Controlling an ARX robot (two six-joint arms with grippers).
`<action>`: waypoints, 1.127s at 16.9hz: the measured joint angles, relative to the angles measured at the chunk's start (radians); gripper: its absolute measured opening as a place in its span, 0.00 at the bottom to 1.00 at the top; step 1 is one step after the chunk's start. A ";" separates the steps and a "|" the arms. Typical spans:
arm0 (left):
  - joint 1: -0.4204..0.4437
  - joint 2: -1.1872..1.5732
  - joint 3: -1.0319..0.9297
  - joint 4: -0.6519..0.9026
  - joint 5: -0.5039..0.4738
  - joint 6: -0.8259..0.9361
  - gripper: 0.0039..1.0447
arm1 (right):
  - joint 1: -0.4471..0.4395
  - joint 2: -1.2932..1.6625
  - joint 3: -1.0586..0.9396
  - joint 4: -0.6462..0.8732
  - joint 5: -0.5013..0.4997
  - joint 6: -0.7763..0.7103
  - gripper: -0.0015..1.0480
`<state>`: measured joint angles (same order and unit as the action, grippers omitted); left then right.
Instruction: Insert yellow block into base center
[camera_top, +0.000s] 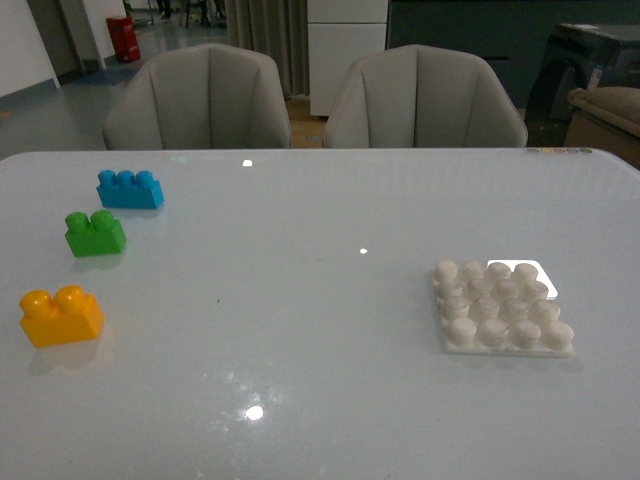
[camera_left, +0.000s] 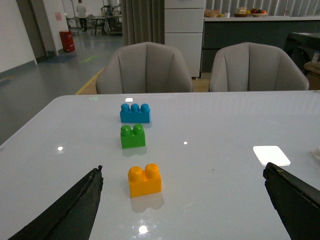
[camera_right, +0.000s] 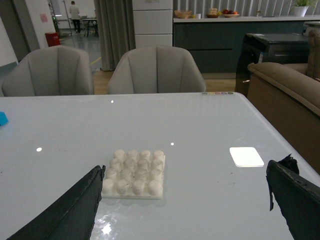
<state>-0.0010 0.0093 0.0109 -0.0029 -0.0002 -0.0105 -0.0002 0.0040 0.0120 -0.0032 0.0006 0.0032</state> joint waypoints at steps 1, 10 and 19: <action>0.000 0.000 0.000 0.000 0.000 0.000 0.94 | 0.000 0.000 0.000 0.000 0.000 0.000 0.94; 0.000 0.000 0.000 0.000 0.000 0.000 0.94 | 0.000 0.000 0.000 0.000 0.000 0.000 0.94; 0.000 0.000 0.000 0.000 0.000 0.000 0.94 | 0.000 0.000 0.000 0.000 0.000 0.000 0.94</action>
<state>-0.0010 0.0093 0.0109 -0.0029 -0.0002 -0.0105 -0.0002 0.0040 0.0120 -0.0032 0.0006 0.0032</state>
